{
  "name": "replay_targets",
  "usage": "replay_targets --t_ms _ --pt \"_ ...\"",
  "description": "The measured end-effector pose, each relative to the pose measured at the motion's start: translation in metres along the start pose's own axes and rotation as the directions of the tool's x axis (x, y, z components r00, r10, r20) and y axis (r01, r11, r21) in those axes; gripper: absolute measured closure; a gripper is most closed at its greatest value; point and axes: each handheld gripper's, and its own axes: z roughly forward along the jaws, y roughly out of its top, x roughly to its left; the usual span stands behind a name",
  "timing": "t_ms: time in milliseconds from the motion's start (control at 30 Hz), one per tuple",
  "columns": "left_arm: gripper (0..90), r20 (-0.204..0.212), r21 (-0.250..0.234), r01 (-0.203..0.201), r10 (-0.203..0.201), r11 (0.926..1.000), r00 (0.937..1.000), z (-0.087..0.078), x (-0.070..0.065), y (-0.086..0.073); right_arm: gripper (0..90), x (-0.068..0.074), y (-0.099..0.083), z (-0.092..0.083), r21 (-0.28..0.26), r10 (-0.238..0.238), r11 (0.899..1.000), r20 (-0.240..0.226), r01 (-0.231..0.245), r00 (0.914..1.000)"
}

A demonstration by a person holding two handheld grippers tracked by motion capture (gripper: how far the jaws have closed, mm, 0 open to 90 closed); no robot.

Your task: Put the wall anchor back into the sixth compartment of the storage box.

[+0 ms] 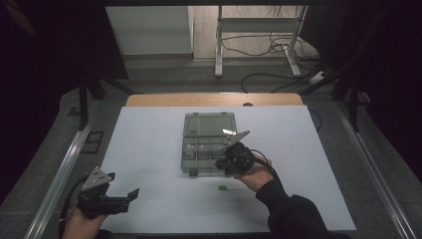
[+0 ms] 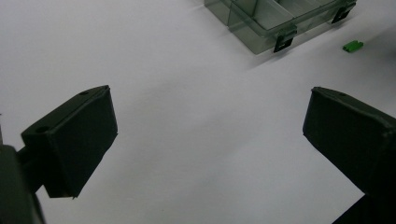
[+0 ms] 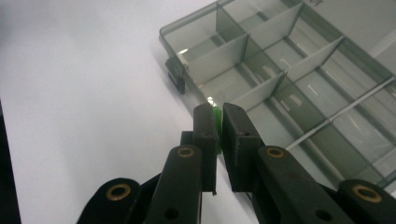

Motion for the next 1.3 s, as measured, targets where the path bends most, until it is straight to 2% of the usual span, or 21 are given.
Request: replay_targets --t_ms 567,967,1033,1300 --pt "3.5 0.007 -0.002 -0.005 0.005 1.0 1.0 0.0 0.0 0.0 83.0 -0.004 0.027 0.021 -0.026 -0.003 1.0 0.006 0.003 1.0" --pt "3.4 0.013 -0.001 -0.005 0.005 1.0 0.9999 0.0 0.001 0.0 82.9 -0.008 0.035 0.047 0.018 -0.007 1.0 0.019 0.007 0.9998" --pt "3.5 0.014 -0.002 -0.005 0.005 1.0 0.9999 0.0 0.001 0.0 78.8 -0.008 0.035 0.053 0.031 -0.016 0.999 0.027 0.015 0.9995" --pt "3.5 0.014 -0.002 -0.005 0.005 1.0 0.9999 0.0 0.001 0.0 75.2 -0.008 0.035 0.049 0.023 0.002 1.0 0.032 -0.003 0.9995"
